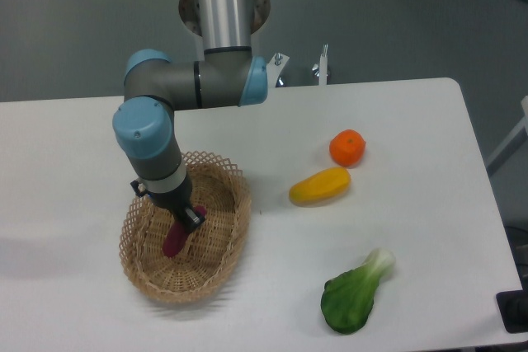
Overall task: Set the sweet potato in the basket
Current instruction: 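Open the gripper to release the sweet potato into the basket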
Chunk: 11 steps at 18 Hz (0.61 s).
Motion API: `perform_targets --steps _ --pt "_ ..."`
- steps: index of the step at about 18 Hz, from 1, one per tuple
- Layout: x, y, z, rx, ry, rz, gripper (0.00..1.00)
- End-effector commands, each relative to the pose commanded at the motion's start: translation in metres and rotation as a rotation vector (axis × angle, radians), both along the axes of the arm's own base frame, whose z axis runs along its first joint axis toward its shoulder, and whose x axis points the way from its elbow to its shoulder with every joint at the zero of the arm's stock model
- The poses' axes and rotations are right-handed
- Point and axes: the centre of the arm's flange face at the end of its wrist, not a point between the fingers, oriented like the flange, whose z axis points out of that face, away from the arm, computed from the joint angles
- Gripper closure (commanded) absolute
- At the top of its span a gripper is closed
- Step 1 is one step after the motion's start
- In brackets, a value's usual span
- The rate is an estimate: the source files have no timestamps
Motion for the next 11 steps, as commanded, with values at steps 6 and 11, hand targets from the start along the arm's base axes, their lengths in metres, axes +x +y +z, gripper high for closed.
perform_targets --steps 6,11 --pt "-0.011 0.013 0.048 0.084 0.043 0.021 0.00" --pt "-0.074 0.030 0.118 0.237 0.090 0.184 0.00"
